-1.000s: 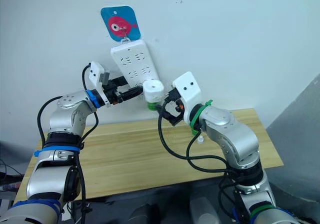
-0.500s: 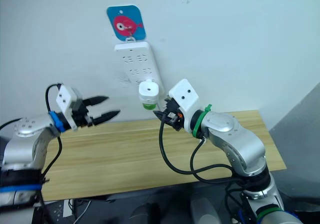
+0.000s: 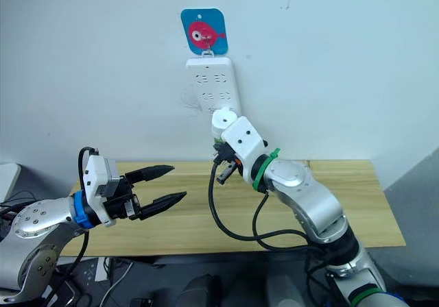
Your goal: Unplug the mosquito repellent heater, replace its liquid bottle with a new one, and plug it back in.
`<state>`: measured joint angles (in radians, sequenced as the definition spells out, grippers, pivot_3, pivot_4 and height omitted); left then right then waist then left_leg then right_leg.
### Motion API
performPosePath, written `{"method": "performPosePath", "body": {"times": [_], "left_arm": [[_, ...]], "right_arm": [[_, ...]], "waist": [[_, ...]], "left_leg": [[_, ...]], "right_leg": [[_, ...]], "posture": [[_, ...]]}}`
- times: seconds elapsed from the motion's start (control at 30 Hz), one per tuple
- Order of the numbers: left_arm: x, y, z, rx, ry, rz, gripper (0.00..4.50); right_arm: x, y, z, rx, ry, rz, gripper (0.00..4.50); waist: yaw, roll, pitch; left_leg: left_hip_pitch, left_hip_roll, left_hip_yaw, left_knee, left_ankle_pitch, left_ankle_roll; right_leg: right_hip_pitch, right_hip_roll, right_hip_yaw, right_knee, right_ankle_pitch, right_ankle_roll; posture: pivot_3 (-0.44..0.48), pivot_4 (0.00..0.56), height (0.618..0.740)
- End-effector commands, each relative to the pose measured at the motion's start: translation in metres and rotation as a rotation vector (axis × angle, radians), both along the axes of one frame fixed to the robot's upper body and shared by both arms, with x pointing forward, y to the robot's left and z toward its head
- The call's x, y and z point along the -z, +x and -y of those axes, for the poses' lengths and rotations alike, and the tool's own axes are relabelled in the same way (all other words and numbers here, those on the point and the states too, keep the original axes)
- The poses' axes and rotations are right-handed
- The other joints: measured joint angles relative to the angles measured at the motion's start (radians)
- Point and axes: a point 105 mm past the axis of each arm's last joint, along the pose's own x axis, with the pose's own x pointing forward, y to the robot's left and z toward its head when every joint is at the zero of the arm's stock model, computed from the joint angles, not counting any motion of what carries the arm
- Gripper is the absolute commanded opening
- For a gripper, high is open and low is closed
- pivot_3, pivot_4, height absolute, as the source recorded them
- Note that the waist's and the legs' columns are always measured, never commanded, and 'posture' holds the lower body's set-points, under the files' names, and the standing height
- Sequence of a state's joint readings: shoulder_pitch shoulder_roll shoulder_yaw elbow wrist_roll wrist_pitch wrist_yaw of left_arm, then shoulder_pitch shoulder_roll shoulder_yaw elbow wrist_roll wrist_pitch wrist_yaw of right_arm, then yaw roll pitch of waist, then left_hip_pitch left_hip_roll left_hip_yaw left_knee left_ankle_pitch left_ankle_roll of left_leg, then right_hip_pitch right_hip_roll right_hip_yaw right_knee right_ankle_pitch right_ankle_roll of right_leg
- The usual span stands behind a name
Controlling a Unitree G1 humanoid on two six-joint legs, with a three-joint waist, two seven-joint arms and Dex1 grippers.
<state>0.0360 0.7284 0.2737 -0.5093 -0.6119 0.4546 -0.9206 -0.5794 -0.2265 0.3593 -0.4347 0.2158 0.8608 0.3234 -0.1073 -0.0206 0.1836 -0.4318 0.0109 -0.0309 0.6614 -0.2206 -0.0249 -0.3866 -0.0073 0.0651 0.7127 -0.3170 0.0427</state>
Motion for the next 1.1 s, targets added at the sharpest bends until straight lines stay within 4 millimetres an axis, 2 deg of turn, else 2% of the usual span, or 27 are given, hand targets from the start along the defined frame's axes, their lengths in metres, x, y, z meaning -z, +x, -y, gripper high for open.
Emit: {"method": "performPosePath", "body": {"times": [0.03, 0.93, 1.1], "left_arm": [[-0.012, 0.001, 0.001, 0.006, 0.015, 0.058, 3.71], [-0.007, 0.005, 0.007, 0.027, 0.030, 0.065, 3.71], [-0.007, 0.007, 0.009, 0.024, 0.019, 0.063, 3.71]], "right_arm": [[-0.013, 0.007, 0.000, 0.035, 0.010, 0.073, 0.03], [-0.019, 0.031, 0.010, 0.205, 0.037, 0.102, 0.03], [-0.020, 0.037, 0.019, 0.278, 0.061, 0.099, 0.03]], "waist": [[0.001, 0.000, 0.000], [0.000, 0.000, 0.000], [0.000, 0.000, 0.000]], "left_leg": [[0.000, 0.000, 0.001, 0.000, 0.000, 0.000], [0.000, 0.001, 0.005, -0.001, 0.000, 0.000], [0.000, 0.002, 0.005, -0.001, 0.000, 0.000]], "right_leg": [[0.000, 0.000, 0.000, 0.000, 0.000, 0.000], [-0.002, 0.000, 0.003, -0.001, 0.000, 0.000], [-0.002, 0.001, 0.003, -0.001, 0.000, 0.000]], "posture": [[-0.078, 0.160, 0.740], [-0.089, 0.163, 0.740], [-0.090, 0.163, 0.740]]}}
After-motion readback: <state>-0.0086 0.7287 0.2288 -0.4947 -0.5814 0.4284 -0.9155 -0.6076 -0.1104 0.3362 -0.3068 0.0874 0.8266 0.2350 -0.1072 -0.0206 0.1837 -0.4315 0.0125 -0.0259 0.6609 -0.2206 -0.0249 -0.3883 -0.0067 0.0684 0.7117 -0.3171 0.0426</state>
